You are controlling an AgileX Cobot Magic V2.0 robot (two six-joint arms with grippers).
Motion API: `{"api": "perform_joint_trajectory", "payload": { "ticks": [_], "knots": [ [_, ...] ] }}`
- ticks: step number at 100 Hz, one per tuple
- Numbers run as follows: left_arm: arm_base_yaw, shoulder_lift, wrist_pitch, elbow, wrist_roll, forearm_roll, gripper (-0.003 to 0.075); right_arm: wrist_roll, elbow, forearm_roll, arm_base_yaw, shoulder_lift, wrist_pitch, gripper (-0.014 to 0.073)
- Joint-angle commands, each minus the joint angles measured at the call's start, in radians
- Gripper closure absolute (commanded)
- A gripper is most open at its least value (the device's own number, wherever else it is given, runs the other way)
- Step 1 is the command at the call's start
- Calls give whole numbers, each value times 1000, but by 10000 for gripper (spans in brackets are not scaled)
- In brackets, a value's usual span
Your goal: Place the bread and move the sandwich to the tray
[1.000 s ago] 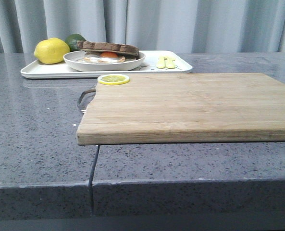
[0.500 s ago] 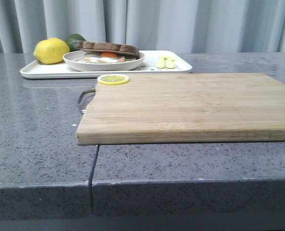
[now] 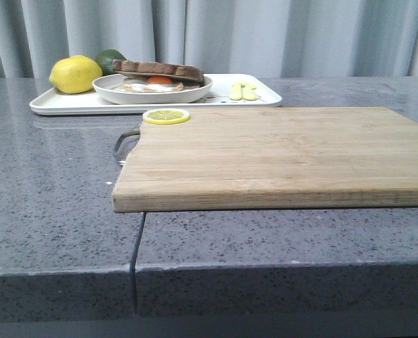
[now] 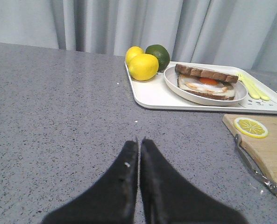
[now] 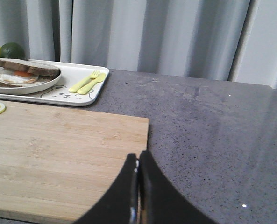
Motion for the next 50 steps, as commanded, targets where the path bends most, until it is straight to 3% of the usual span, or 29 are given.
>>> {"api": "perform_joint_trajectory", "payload": {
  "ticks": [1, 22, 50],
  "knots": [
    [-7, 11, -72, -27, 2, -9, 739, -9, -24, -7, -8, 8, -72, 710],
    [-7, 11, -105, 9, 2, 30, 739, -9, -24, -7, -8, 8, -72, 710],
    [-7, -102, -289, 240, -63, 233, 739, -9, -24, -7, -8, 8, -72, 710]
  ]
}}
